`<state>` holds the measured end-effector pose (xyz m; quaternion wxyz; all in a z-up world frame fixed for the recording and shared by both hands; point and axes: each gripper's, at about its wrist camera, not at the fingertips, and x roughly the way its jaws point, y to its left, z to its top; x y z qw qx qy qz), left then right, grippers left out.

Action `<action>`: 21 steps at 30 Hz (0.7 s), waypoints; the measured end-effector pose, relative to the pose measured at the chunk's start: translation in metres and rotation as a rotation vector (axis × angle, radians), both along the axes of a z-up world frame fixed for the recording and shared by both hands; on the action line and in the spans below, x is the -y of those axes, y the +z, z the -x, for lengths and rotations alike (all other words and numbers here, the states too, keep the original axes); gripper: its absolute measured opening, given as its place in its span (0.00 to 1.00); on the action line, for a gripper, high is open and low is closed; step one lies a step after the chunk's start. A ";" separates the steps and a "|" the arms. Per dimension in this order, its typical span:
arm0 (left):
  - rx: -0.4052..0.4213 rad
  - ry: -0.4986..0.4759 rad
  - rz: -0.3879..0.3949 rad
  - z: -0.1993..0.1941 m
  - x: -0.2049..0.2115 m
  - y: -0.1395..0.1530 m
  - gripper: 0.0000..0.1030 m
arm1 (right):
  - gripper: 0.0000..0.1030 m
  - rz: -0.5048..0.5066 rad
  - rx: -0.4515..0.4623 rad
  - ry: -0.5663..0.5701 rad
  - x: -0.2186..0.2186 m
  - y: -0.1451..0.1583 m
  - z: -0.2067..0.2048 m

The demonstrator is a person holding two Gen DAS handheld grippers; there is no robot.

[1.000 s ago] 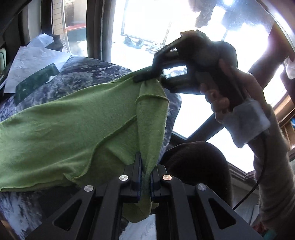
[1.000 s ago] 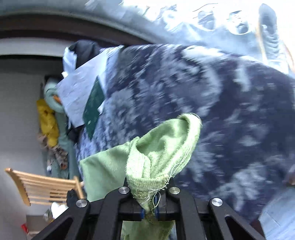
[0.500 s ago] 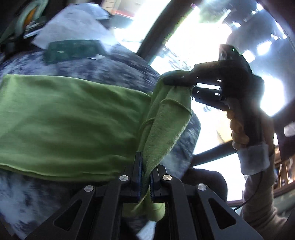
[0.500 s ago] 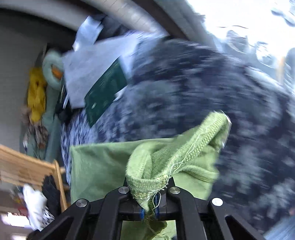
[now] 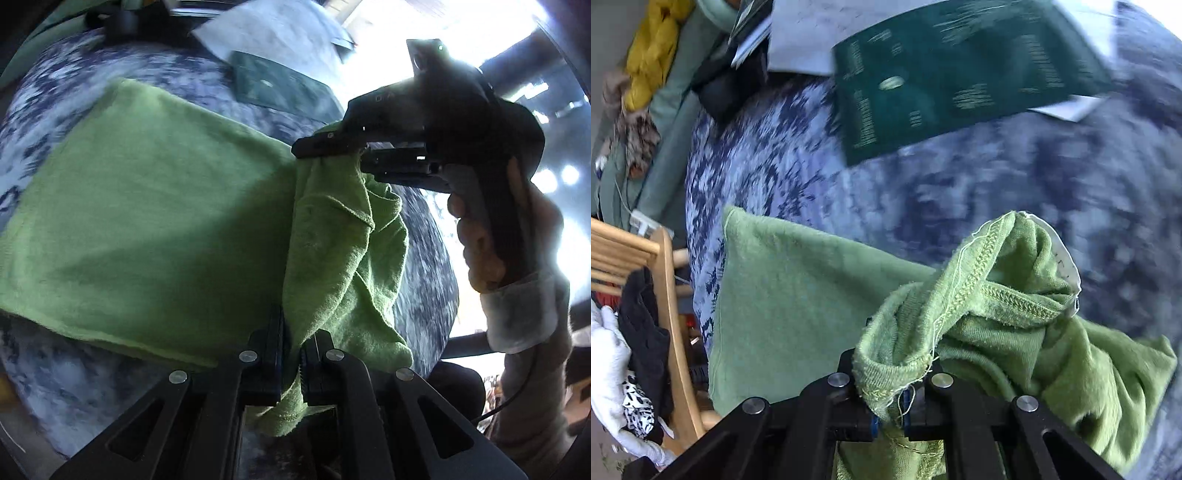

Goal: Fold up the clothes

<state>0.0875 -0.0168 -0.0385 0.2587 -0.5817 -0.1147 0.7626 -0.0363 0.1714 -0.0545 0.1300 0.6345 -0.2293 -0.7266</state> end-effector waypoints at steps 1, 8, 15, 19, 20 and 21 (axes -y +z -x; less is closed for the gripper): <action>-0.006 0.019 0.012 0.003 0.007 0.003 0.06 | 0.07 0.003 -0.004 0.009 0.007 0.000 0.004; -0.009 0.196 0.041 0.025 0.072 0.019 0.06 | 0.07 0.048 -0.048 0.104 0.067 0.019 0.032; 0.015 0.311 0.124 0.037 0.119 0.011 0.06 | 0.07 0.048 -0.010 0.228 0.143 0.007 0.060; 0.010 0.285 0.181 0.043 0.119 0.012 0.07 | 0.09 0.016 0.008 0.242 0.160 -0.004 0.065; 0.011 0.284 0.191 0.045 0.120 0.012 0.07 | 0.10 0.019 0.010 0.241 0.163 -0.006 0.067; 0.014 0.282 0.206 0.047 0.123 0.012 0.07 | 0.10 0.021 0.013 0.241 0.164 -0.007 0.068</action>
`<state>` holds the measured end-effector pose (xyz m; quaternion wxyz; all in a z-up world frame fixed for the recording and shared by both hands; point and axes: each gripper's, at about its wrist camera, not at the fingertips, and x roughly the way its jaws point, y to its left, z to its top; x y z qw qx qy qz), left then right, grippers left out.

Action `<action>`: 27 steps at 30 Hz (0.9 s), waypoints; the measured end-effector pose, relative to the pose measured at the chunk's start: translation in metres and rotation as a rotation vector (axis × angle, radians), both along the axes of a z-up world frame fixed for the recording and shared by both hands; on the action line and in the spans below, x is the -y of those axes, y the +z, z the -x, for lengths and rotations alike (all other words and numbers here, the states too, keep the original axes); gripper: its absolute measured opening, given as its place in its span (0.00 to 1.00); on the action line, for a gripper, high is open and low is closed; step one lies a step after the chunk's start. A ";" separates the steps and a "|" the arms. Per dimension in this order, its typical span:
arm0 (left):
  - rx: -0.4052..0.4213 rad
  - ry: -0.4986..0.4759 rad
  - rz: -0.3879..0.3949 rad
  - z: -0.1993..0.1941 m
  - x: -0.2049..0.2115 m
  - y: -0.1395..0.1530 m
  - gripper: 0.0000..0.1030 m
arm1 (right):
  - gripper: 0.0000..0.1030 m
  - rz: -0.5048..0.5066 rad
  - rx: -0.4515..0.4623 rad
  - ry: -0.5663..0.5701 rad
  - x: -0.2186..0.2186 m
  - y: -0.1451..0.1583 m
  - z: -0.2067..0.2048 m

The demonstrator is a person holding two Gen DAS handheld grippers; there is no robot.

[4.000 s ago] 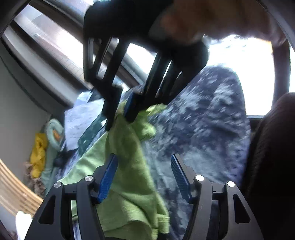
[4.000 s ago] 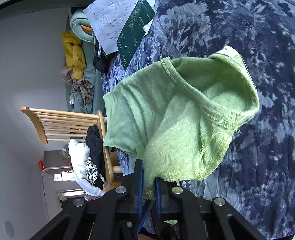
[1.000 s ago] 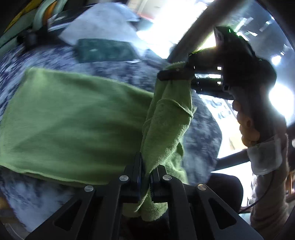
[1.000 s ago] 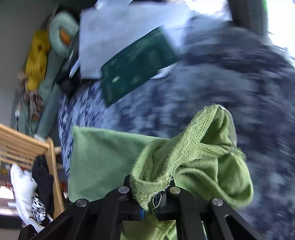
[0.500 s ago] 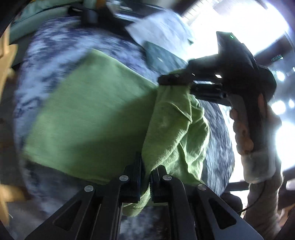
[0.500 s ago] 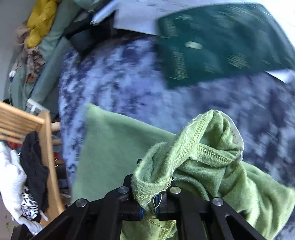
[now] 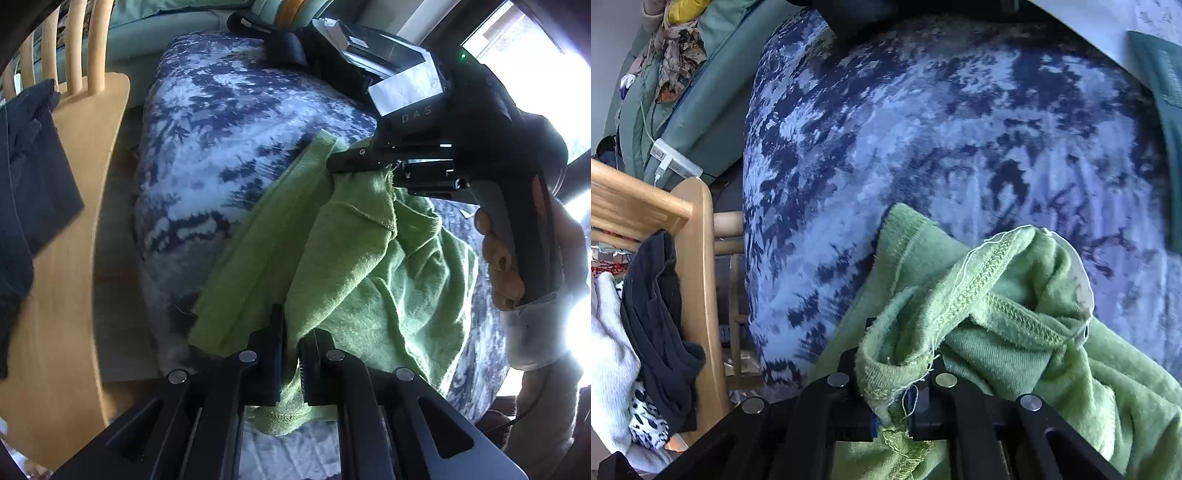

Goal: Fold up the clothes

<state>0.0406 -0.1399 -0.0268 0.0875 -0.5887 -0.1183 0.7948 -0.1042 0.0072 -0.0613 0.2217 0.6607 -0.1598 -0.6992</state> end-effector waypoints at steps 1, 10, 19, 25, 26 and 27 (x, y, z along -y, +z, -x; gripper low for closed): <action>0.008 0.002 0.008 0.001 0.003 -0.001 0.07 | 0.15 0.001 0.004 0.000 0.001 -0.001 0.001; 0.061 0.033 0.112 0.006 0.018 0.001 0.40 | 0.55 0.032 0.018 0.039 0.008 0.024 0.007; -0.051 0.034 0.183 0.001 0.020 0.041 0.57 | 0.71 0.265 0.126 -0.025 -0.025 0.049 -0.003; -0.203 -0.165 0.215 0.006 -0.021 0.061 0.63 | 0.71 0.391 0.156 -0.063 -0.037 0.056 -0.013; -0.197 -0.210 0.195 0.011 -0.028 0.060 0.67 | 0.71 0.409 0.161 -0.072 -0.039 0.057 -0.013; -0.191 -0.253 0.176 0.016 -0.034 0.058 0.67 | 0.71 0.395 0.149 -0.074 -0.041 0.058 -0.013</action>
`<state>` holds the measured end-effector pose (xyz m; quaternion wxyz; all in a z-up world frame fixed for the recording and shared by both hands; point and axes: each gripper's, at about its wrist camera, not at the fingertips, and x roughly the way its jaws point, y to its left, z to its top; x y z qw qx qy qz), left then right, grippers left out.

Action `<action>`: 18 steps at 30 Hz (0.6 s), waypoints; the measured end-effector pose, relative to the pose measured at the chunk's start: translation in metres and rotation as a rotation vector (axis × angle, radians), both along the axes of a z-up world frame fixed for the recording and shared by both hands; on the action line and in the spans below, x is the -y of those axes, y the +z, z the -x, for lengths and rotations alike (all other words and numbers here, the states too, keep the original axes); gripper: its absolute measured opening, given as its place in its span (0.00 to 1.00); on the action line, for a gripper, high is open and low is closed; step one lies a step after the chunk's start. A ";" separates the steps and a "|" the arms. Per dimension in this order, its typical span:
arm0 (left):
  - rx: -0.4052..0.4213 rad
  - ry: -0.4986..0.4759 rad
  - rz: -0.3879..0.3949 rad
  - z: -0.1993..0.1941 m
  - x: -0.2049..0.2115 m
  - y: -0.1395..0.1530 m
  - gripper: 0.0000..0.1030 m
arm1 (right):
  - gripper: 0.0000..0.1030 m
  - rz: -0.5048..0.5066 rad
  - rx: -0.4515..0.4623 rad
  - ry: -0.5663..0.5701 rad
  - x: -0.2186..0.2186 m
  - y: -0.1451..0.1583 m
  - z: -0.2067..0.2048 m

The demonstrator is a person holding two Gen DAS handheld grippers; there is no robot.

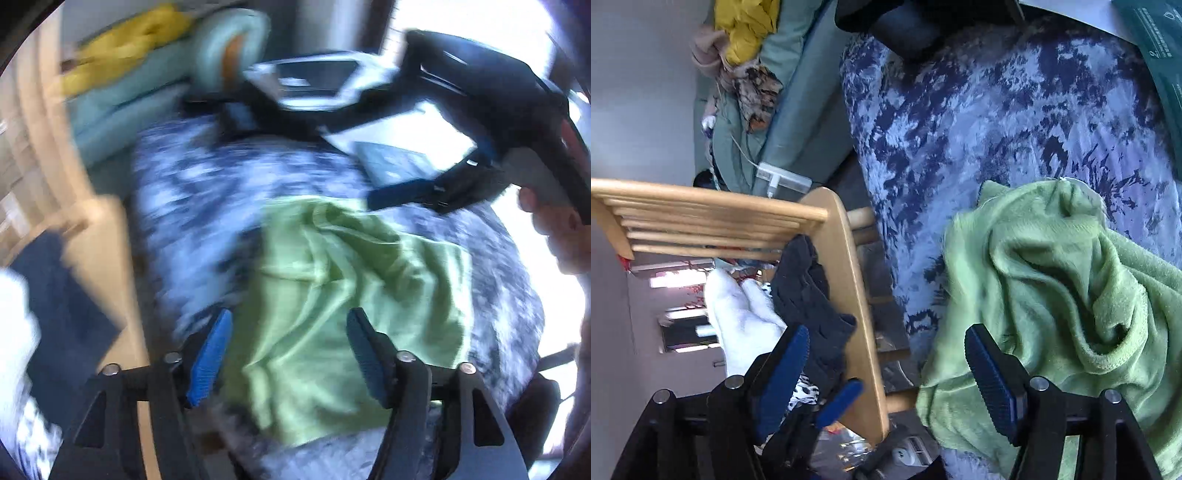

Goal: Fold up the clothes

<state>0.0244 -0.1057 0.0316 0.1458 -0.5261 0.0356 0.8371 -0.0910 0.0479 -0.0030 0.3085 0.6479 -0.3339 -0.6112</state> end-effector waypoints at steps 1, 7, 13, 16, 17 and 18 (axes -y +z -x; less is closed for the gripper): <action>0.011 -0.013 0.014 0.008 -0.004 -0.004 0.67 | 0.71 -0.034 -0.018 -0.004 -0.001 0.002 -0.001; 0.084 -0.018 0.066 0.057 -0.013 -0.031 0.67 | 0.70 -0.334 -0.185 0.027 -0.033 0.002 -0.038; 0.174 -0.048 0.089 0.086 -0.027 -0.046 0.67 | 0.61 -0.454 -0.171 -0.037 -0.114 -0.031 -0.084; 0.238 -0.011 0.131 0.099 -0.030 -0.061 0.65 | 0.58 -0.438 -0.124 -0.062 -0.137 -0.053 -0.095; 0.261 0.003 0.134 0.102 -0.030 -0.065 0.62 | 0.58 -0.426 -0.108 -0.071 -0.141 -0.060 -0.098; 0.287 0.003 0.124 0.104 -0.030 -0.070 0.54 | 0.57 -0.408 -0.090 -0.084 -0.145 -0.068 -0.099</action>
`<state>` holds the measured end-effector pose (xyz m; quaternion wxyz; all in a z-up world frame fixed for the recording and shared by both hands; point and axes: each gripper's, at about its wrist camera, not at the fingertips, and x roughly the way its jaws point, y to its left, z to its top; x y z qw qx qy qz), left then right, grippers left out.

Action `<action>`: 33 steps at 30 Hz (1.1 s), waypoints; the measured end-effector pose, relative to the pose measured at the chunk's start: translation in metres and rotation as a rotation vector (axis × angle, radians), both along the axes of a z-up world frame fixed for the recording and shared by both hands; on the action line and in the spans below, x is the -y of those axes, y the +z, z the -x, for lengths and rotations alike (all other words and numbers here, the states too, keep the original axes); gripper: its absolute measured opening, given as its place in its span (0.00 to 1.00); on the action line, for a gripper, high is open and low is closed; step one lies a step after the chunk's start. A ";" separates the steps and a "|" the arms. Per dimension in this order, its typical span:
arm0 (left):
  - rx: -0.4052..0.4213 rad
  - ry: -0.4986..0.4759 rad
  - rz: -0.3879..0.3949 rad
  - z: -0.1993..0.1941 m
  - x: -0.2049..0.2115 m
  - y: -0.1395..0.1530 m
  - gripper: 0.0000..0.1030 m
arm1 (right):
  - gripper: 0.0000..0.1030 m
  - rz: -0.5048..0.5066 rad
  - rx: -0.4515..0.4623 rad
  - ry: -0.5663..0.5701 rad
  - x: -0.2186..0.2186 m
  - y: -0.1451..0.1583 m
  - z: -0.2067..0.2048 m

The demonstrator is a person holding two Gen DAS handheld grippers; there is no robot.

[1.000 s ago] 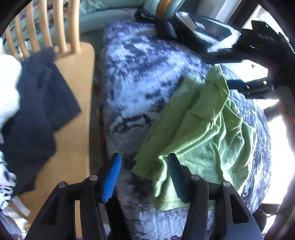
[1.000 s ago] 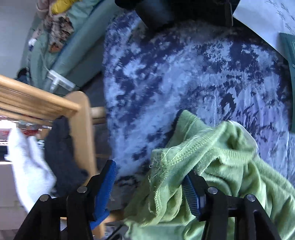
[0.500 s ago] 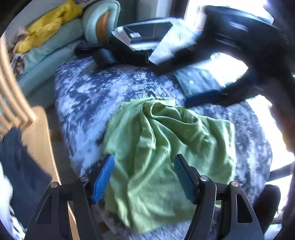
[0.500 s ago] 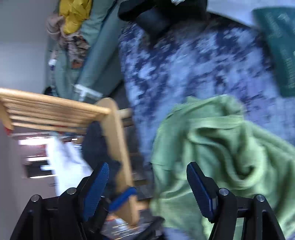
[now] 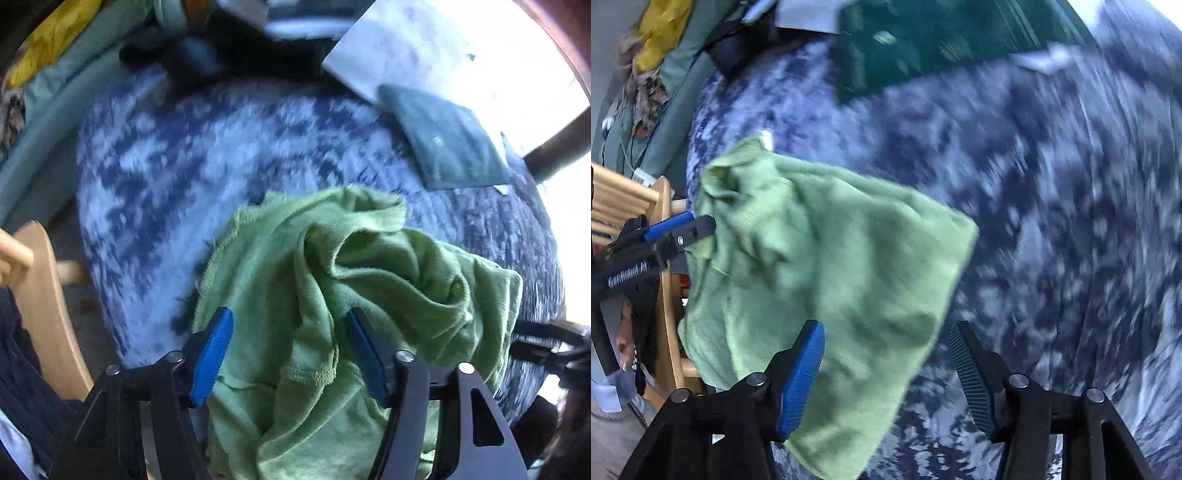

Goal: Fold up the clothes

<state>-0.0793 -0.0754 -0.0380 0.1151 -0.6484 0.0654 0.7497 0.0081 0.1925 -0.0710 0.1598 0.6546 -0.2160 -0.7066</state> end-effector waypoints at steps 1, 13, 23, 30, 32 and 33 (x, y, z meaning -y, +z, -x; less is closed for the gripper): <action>0.011 -0.002 -0.014 0.000 0.000 -0.002 0.47 | 0.55 0.019 0.010 -0.017 -0.003 -0.007 0.000; -0.064 0.037 0.098 -0.010 0.017 0.010 0.04 | 0.08 0.075 -0.040 -0.091 -0.016 -0.016 0.003; -0.027 0.076 0.127 -0.012 0.060 -0.007 0.12 | 0.14 0.076 -0.022 -0.107 -0.014 -0.026 0.003; -0.163 -0.087 0.153 -0.018 0.014 0.045 0.62 | 0.41 0.067 -0.054 -0.080 -0.015 -0.011 0.003; -0.197 -0.130 0.148 -0.010 -0.012 0.050 0.68 | 0.42 0.084 -0.064 -0.095 -0.021 -0.007 0.004; -0.200 -0.162 0.164 -0.001 -0.028 0.048 0.68 | 0.42 0.090 -0.070 -0.101 -0.023 -0.006 0.005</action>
